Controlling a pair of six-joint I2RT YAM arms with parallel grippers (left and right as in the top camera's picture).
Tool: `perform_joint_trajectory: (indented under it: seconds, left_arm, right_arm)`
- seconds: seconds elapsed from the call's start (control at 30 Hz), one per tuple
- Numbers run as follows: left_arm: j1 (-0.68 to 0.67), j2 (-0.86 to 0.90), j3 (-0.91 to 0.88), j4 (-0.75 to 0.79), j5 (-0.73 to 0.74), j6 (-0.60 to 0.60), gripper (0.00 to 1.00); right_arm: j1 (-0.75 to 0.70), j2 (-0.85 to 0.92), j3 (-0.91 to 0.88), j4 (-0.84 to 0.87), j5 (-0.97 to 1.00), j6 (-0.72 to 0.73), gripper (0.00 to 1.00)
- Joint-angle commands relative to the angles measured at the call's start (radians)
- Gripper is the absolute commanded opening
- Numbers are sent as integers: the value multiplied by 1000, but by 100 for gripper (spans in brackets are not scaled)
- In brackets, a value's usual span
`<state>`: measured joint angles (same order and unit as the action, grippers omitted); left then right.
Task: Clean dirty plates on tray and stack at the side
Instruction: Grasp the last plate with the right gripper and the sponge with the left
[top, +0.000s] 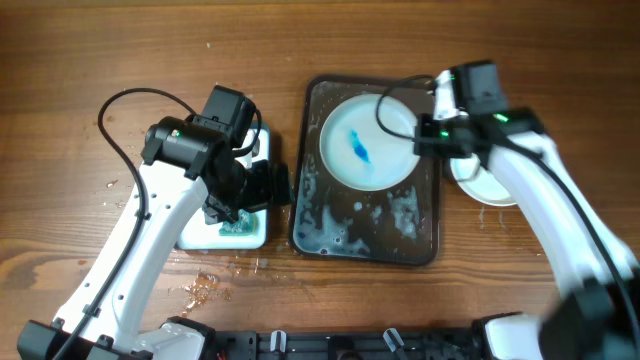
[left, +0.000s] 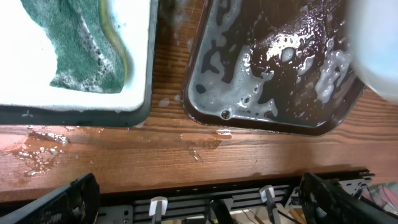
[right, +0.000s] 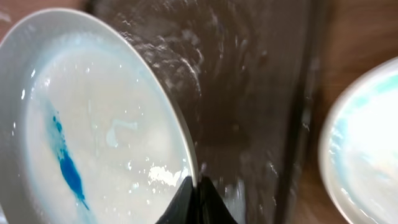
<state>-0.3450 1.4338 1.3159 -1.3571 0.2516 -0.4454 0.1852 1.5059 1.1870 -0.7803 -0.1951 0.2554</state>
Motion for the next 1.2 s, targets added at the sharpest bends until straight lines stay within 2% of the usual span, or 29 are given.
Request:
perform_joint_trajectory:
  seconds: [0.0,0.07,0.1,0.17,0.23,0.27,0.3,0.37,0.4,0.43,0.5,0.57,0.6,0.63,0.67,0.7,0.77,0.8,0.83,0.87,0.93,1.0,1.1,1.13,1.17]
  left_arm:
    - [-5,-14,13,14,-10,19,100]
    - [-5,-14,13,22,-10,19,100]
    - [-5,-14,13,27,-10,19,100]
    - [-8,-13,13,42,-5,20,100]
    - [-37,-10,12,91,18,19,100]
    - [-64,-4,10,125,17,19,100]
    - [-97,9,10,155,16,19,99]
    - [-157,58,9,178,-79,-113,94]
    - [-193,101,-3,200,-119,-178,87]
    - [-212,132,-22,227,-118,-213,82]
    - [-249,212,-74,285,-110,-288,80]
    - [-267,266,-109,353,-58,-293,80]
    - [-280,317,-137,411,-10,-293,77]
    - [-280,349,-138,428,30,-290,63]
    - [-273,354,-138,432,73,-229,46]
    - [-257,344,-134,412,68,-189,45]
    - [-168,280,-105,295,-11,-164,55]
    - [-122,245,-102,256,-64,-164,64]
    - [-55,203,-103,214,-140,-164,79]
    - [8,183,-106,191,-204,-164,86]
    - [89,190,-134,202,-288,-164,88]
    - [167,204,-234,302,-324,-164,87]
    - [219,245,-380,483,-291,-156,78]
    - [219,256,-409,525,-267,-148,67]
    - [219,262,-416,536,-268,-138,40]
  right_arm:
    - [-1,-113,-24,-123,42,17,4]
    - [7,-103,-127,-130,38,118,4]
    - [17,-101,-208,-76,38,179,4]
    - [34,-101,-379,116,37,275,4]
    - [41,-101,-541,343,-59,295,4]
    - [41,-101,-577,390,-80,315,4]
    - [41,-101,-586,397,-67,339,4]
    - [41,-101,-585,402,-45,356,4]
    - [41,-101,-585,401,-44,357,4]
    - [41,-101,-585,399,-41,357,4]
    - [41,-101,-585,394,-30,357,4]
    - [41,-101,-585,392,-30,357,4]
    - [41,-101,-585,394,-30,354,4]
    - [41,-101,-585,394,-30,354,4]
    - [41,-101,-585,389,-30,354,4]
    - [41,-101,-585,386,-31,353,4]
    - [41,-101,-585,376,-30,346,4]
    - [41,-101,-585,375,-31,346,5]
    - [41,-101,-585,375,-30,346,4]
    - [41,-101,-585,375,-30,346,5]
    - [41,-101,-585,376,-30,346,6]
    - [41,-101,-585,375,-31,347,6]
    - [41,-101,-585,375,-31,347,7]
    - [41,-101,-585,375,-31,347,7]
    - [41,-101,-585,375,-31,347,7]
